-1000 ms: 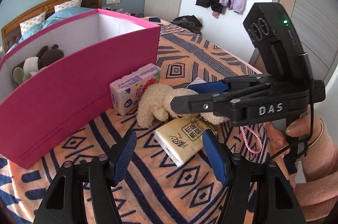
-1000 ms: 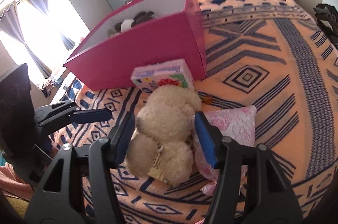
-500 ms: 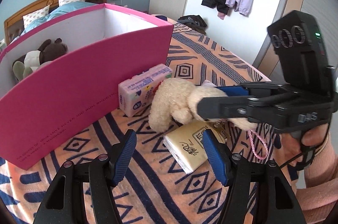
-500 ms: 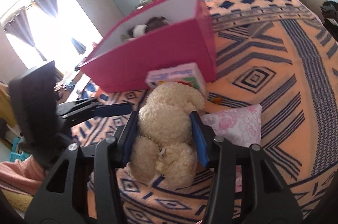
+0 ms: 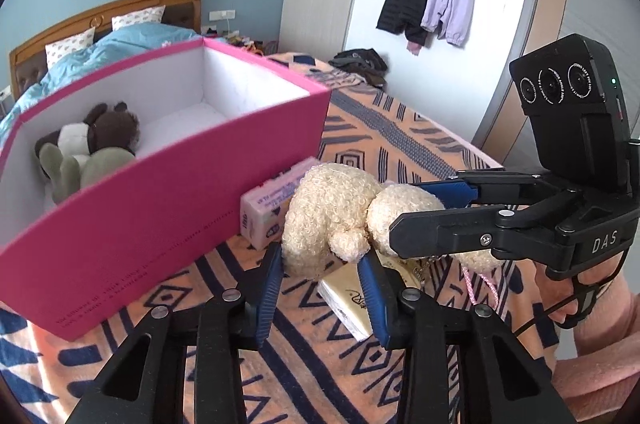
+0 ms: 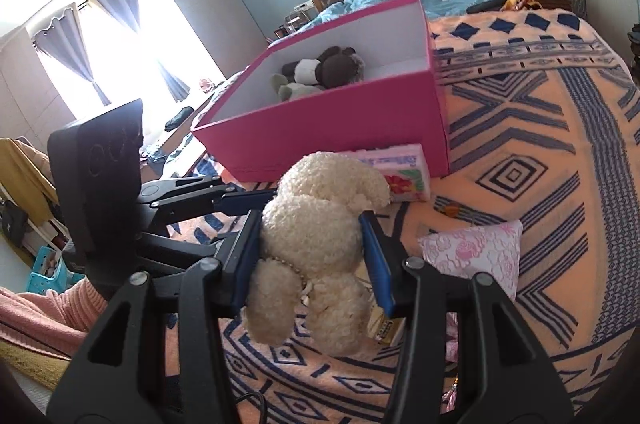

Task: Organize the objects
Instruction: 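Lift the cream fluffy plush with the right gripper and carry it over the box, then lower the plush into the box, open the right gripper and withdraw, then move the right gripper to the pink floral drawstring pouch and grasp it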

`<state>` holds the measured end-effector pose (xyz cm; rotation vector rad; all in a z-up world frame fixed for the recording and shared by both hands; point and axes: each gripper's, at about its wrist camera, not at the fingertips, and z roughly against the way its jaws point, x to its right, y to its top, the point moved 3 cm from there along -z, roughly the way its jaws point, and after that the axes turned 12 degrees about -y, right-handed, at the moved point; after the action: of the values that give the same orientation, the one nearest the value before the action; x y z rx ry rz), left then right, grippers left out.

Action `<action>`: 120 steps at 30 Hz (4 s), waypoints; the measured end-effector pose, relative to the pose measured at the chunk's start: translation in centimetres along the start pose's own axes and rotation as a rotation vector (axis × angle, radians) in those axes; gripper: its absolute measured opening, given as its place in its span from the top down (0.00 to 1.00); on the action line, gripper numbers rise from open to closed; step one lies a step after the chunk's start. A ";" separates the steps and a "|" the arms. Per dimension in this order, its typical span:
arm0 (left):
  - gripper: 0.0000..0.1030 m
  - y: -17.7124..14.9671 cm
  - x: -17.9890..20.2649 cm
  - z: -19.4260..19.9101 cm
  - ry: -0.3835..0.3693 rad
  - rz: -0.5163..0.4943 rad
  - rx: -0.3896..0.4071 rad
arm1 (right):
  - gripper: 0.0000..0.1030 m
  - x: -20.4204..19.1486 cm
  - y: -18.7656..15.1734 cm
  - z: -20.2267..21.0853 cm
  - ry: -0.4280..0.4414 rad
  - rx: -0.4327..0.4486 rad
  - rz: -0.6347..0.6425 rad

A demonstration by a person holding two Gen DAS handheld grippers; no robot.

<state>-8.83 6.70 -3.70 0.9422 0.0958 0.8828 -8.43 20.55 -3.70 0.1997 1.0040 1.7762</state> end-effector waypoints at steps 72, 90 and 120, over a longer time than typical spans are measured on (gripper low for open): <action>0.58 11.3 -11.4 -2.3 0.323 0.093 0.004 | 0.48 2.7 15.8 -11.6 -0.241 0.027 0.097; 0.43 8.4 -6.4 2.6 0.200 0.074 0.138 | 0.47 3.7 12.4 -5.1 -0.108 0.091 -0.003; 0.40 0.2 3.2 -5.5 -0.049 -0.011 -0.093 | 0.47 9.1 -3.5 -0.5 -0.294 -0.099 -0.119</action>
<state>-9.20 12.61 -6.01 0.8748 0.0173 0.8467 -10.33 28.32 -9.33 0.3220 0.7025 1.6274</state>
